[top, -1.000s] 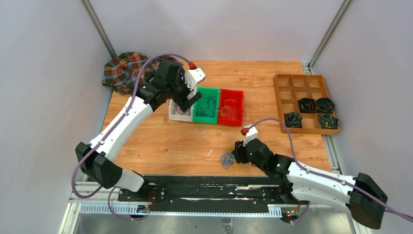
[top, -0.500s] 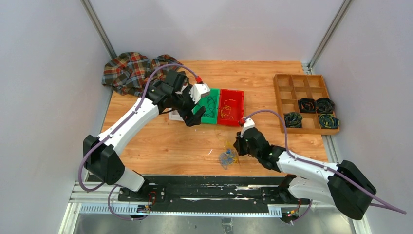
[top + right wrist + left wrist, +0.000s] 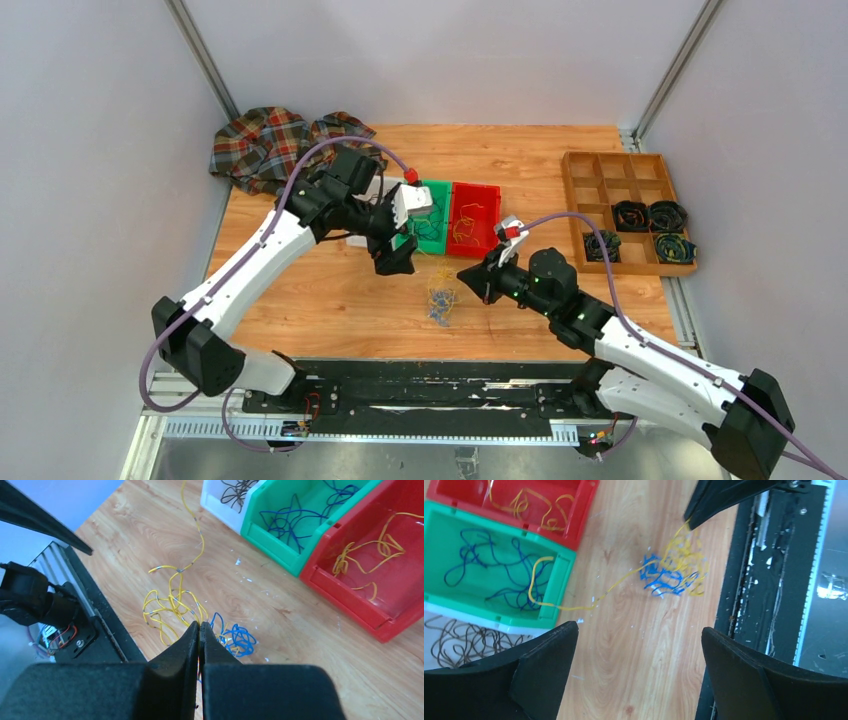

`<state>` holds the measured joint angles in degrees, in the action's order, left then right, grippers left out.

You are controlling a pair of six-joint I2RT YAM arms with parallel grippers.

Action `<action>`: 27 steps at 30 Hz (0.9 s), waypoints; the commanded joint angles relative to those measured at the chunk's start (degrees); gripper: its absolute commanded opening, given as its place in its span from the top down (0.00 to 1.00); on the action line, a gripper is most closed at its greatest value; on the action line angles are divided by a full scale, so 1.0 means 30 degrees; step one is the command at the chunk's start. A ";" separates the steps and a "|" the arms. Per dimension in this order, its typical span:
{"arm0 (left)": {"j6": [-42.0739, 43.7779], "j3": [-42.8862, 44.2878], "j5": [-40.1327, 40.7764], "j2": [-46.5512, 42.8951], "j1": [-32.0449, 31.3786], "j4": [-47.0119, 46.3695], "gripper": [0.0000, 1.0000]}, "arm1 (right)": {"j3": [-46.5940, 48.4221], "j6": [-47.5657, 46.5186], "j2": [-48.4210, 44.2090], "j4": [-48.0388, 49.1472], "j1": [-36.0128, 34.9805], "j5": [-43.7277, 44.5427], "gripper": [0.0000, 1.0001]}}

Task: Untangle the cables
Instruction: Untie the cable.

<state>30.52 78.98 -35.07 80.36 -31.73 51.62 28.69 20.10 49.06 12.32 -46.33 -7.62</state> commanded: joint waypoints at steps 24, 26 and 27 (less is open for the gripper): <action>-0.1526 0.0477 -0.3501 0.1816 -0.2579 0.0138 0.71 | 0.0369 0.1265 0.0720 0.2737 0.0205 -0.4139 0.99; -0.1678 0.0776 -0.2770 0.1800 -0.2579 0.0139 0.95 | 0.0258 0.1230 0.0663 0.2577 0.0206 -0.4032 0.99; -0.1784 0.0931 -0.2389 0.1675 -0.2579 0.0139 0.99 | 0.0176 0.1173 0.0566 0.2476 0.0189 -0.3816 0.99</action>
<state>26.17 80.34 -44.12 85.76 -39.16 52.42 28.69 23.38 52.05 18.61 -46.33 -18.94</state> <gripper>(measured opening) 0.092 0.012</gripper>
